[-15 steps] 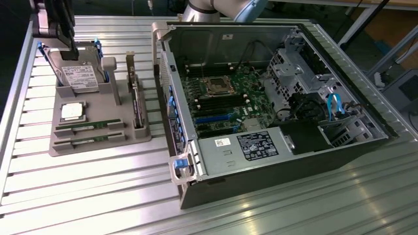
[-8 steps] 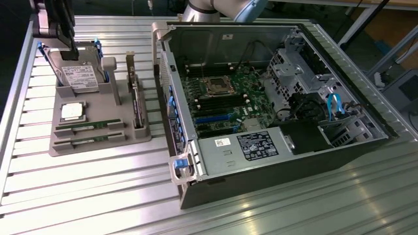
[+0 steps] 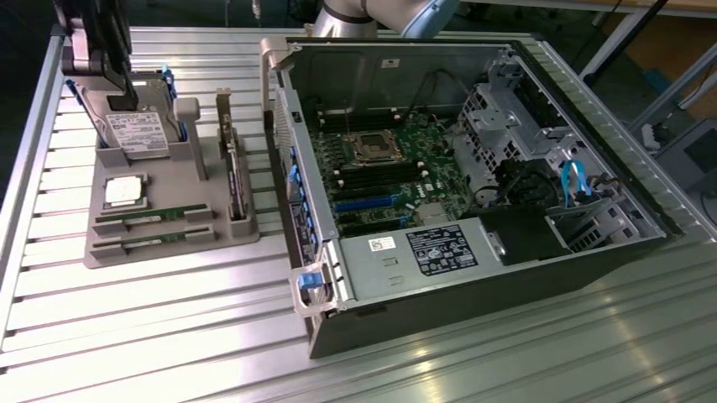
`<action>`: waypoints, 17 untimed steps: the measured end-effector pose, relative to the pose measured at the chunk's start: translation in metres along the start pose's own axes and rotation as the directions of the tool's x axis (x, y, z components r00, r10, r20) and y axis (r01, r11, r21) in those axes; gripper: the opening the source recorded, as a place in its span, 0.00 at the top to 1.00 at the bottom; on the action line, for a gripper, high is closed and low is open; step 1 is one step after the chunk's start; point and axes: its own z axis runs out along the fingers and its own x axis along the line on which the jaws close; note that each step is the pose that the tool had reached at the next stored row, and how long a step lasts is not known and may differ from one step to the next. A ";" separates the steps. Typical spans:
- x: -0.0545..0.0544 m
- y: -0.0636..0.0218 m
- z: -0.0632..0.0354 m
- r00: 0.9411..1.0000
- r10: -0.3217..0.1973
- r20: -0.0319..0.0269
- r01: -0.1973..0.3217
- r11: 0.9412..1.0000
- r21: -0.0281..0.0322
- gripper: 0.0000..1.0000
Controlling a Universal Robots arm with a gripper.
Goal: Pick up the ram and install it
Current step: 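Pick up the ram and move it above insertion slot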
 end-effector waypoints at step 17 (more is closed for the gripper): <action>0.000 -0.0005 0.0134 1.000 -0.002 0.000 0.002 1.000 0.000 0.90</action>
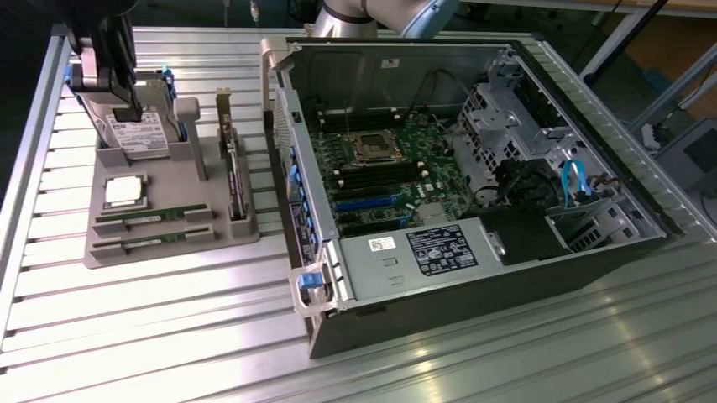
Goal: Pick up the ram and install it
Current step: 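Pick up the ram and move it above insertion slot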
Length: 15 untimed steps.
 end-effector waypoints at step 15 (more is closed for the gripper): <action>0.000 0.0000 0.0000 1.000 0.000 0.000 0.000 1.000 0.000 0.70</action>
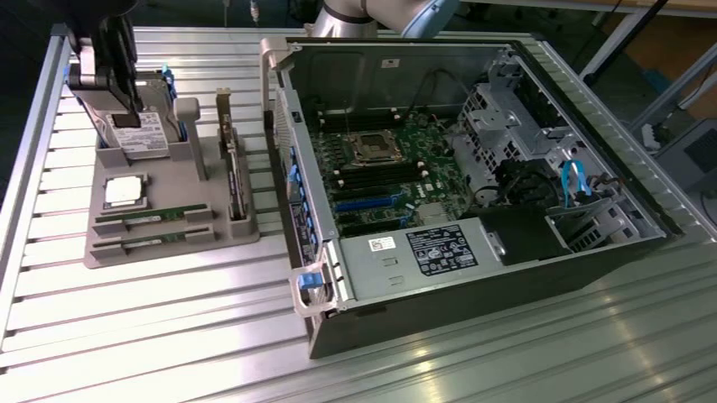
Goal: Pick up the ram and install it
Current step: 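Pick up the ram and move it above insertion slot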
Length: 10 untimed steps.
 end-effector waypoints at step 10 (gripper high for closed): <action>0.000 -0.0004 0.0095 1.000 0.000 0.000 0.000 1.000 0.000 0.70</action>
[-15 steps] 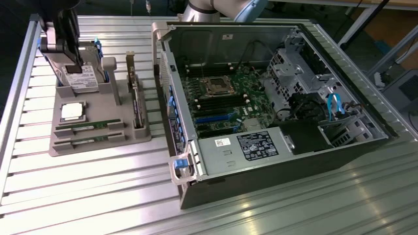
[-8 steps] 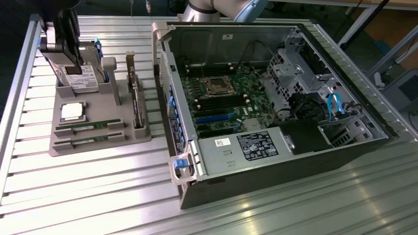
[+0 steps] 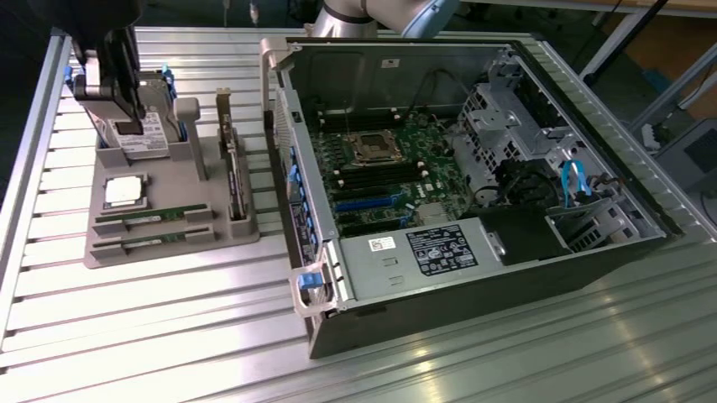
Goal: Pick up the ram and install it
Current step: 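Pick up the ram and move it above insertion slot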
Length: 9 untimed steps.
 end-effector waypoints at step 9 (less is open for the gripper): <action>0.000 -0.0008 0.0189 1.000 0.000 0.000 0.000 1.000 0.000 0.70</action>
